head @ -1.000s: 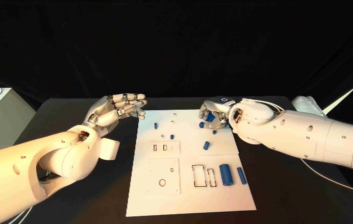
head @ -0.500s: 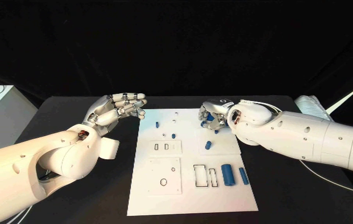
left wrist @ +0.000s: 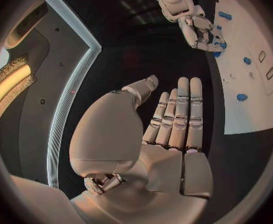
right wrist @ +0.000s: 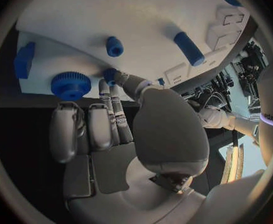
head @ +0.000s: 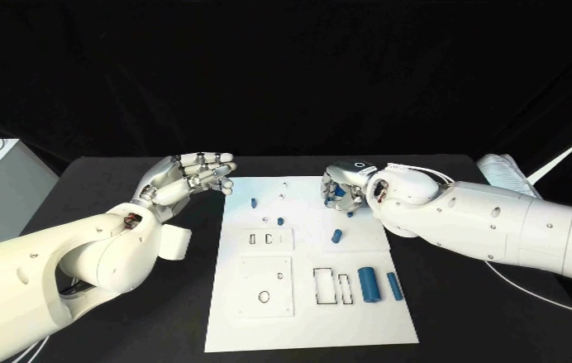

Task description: Assemble the parts on the task board

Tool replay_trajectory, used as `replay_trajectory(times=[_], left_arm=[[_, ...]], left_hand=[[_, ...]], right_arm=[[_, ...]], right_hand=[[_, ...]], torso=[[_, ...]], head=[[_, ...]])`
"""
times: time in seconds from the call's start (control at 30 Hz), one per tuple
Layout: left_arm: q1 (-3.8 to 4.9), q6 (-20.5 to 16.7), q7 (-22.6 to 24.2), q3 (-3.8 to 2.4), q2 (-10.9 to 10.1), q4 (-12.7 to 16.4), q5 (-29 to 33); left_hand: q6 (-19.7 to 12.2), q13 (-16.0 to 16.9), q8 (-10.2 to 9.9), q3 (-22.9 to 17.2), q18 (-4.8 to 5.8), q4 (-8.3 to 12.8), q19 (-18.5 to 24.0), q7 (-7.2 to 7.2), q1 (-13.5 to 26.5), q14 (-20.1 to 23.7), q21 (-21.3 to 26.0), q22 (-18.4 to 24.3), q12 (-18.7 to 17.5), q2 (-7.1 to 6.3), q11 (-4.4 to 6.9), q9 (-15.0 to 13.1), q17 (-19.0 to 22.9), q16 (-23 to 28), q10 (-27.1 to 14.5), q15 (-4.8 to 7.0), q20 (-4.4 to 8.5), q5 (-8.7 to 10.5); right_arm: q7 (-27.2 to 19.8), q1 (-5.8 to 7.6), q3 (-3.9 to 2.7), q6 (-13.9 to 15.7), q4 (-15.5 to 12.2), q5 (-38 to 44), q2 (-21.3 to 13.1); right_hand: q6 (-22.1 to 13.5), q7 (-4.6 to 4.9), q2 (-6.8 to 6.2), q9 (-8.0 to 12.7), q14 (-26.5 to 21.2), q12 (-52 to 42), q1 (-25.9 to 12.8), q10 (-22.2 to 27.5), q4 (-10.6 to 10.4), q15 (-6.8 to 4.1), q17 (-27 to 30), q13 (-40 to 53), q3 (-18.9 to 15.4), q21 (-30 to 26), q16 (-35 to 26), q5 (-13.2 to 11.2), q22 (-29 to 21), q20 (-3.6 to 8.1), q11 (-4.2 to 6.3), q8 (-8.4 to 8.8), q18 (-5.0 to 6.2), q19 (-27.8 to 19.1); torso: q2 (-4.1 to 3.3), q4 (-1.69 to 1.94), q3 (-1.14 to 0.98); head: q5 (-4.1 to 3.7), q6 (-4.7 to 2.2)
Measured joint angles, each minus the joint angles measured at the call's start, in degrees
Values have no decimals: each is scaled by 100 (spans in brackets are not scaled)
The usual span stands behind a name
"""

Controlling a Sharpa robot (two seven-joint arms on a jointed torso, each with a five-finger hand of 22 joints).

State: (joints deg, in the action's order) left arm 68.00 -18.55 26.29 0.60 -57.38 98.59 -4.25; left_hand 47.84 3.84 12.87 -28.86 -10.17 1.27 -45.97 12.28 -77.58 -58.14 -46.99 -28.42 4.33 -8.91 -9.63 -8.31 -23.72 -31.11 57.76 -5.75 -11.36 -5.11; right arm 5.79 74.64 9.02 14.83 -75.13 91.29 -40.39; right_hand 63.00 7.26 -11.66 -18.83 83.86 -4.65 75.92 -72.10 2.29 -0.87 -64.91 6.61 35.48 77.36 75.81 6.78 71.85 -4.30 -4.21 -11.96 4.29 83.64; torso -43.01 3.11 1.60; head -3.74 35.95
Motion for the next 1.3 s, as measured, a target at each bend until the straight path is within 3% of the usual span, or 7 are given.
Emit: replay_trajectory(times=[0.1,0.17,0.47,0.8,1.07,1.3], left_arm=[[0,1,-5,0,0,-7,0],[1,2,-8,0,0,-11,0],[3,4,-15,0,5,-33,-1],[5,8,-22,0,12,-36,-2],[26,13,-26,0,25,-36,-2],[61,23,-30,0,43,-36,-2]], left_hand=[[0,0,0,0,0,0,0,0,5,0,0,-5,0,5,0,0,-2,-18,0,0,0,0],[0,0,0,0,0,0,0,0,5,0,0,-12,0,5,0,0,-5,-32,0,0,0,0],[0,0,0,0,0,0,0,0,5,0,0,-12,0,5,0,-1,-4,-32,0,0,0,0],[0,0,0,0,0,0,0,0,5,0,0,-11,0,5,0,-1,-4,-32,0,0,0,0],[0,0,0,-24,0,24,42,0,5,0,-47,-31,0,5,0,-1,-12,-32,0,0,0,0],[0,0,0,-24,-1,24,41,0,5,0,-47,-30,0,5,0,-1,-12,-32,0,0,0,0]], right_arm=[[34,-8,5,93,-41,42,-7],[58,-8,5,164,-66,67,-9],[209,49,-37,567,-92,174,182],[361,81,-68,921,222,267,637],[412,83,-77,1102,488,297,947],[420,59,-79,1179,654,303,1103]], right_hand=[[20,-21,19,-66,19,-15,44,-38,89,-19,17,-1,88,156,0,-35,216,10,-38,-27,0,10],[21,-21,19,-85,19,-15,44,-38,110,-19,17,-1,109,170,0,-39,258,19,-38,-44,-80,18],[20,-21,-4,-124,18,-15,67,-37,143,-18,17,-1,140,285,22,-47,310,19,-39,-44,-80,18],[20,-22,-4,-145,18,-15,67,-37,158,-17,24,-1,154,307,22,-20,310,19,-39,-44,-80,18],[20,-22,-4,-145,18,-15,67,-37,159,-16,24,-1,153,307,22,-20,309,19,-38,-44,-80,18],[20,-22,-4,-152,17,-14,67,-37,174,-16,20,-1,166,307,22,-24,308,19,-39,-44,-79,18]], torso=[[-4,2,0],[-8,5,0],[-16,5,1],[-37,34,7],[-58,34,10],[-74,57,27]], head=[[0,-14],[-1,-26],[-1,-81],[-1,-115],[15,-125],[12,-112]])
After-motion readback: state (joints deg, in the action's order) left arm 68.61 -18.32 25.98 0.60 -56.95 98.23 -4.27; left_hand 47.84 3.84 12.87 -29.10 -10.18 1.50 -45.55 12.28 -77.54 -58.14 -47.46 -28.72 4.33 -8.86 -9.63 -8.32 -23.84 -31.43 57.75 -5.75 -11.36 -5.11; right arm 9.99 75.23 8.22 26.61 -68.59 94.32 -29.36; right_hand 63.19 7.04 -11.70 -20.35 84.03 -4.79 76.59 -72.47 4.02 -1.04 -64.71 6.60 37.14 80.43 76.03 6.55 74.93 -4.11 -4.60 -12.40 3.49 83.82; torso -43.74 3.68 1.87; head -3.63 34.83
